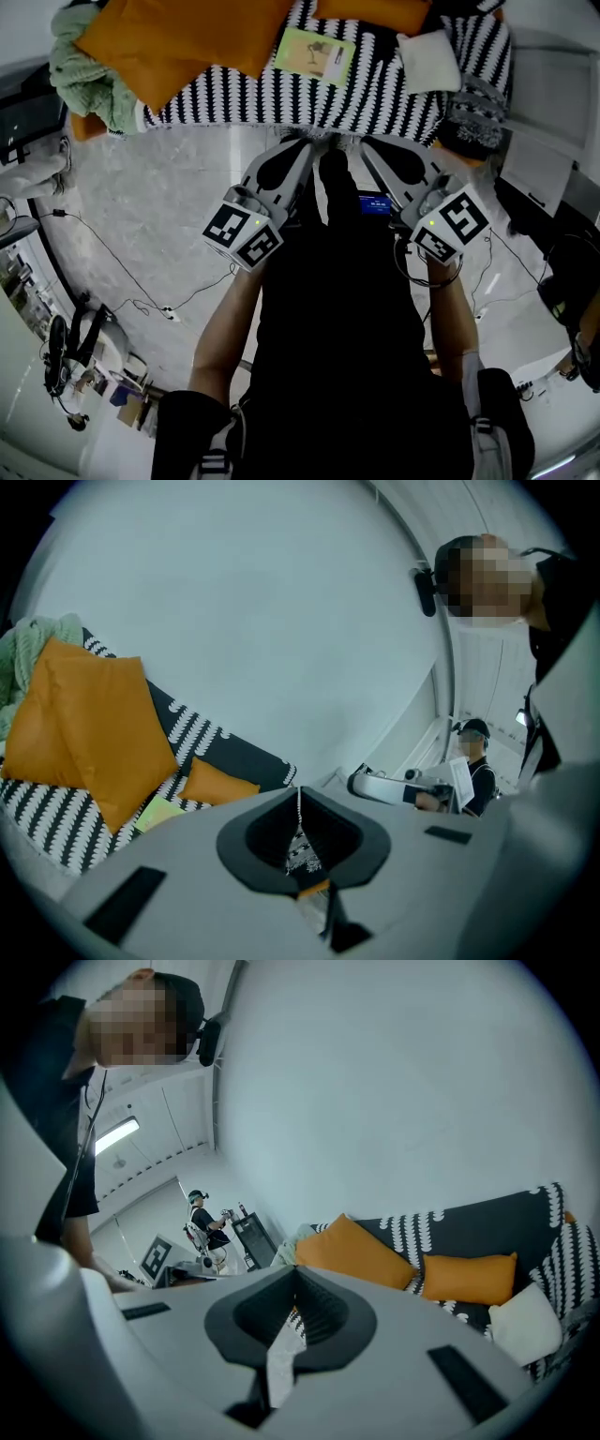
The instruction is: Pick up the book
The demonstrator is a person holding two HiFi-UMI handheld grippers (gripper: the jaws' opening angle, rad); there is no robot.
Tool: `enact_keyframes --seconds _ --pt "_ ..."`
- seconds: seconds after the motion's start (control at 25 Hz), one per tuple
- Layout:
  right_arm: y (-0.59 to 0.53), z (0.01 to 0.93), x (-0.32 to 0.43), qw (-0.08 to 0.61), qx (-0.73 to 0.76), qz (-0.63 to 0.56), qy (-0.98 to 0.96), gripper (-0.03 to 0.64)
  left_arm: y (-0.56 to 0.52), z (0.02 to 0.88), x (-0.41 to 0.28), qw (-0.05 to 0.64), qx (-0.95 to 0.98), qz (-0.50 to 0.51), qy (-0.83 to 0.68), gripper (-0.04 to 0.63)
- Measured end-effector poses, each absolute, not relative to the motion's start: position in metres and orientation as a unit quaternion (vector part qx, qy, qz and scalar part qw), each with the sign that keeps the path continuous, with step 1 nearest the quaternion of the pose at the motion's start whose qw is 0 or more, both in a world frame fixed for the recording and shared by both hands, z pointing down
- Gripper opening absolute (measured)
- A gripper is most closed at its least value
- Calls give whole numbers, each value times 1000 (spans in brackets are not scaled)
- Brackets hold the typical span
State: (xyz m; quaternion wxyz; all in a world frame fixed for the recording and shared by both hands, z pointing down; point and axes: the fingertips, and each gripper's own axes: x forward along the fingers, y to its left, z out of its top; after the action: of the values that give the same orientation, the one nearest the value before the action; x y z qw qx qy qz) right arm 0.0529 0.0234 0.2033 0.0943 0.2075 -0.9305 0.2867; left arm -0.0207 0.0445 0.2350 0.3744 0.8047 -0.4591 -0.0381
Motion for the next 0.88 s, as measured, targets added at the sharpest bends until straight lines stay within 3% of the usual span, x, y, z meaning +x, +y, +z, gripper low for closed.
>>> enact_keyframes --seconds 0.48,0.88 --pt "3 263 23 122 234 327 -907 17 17 326 -51 441 777 -36 -448 32" --pt "-14 317 7 102 274 351 -890 17 -1 409 -63 487 762 -10 -428 43"
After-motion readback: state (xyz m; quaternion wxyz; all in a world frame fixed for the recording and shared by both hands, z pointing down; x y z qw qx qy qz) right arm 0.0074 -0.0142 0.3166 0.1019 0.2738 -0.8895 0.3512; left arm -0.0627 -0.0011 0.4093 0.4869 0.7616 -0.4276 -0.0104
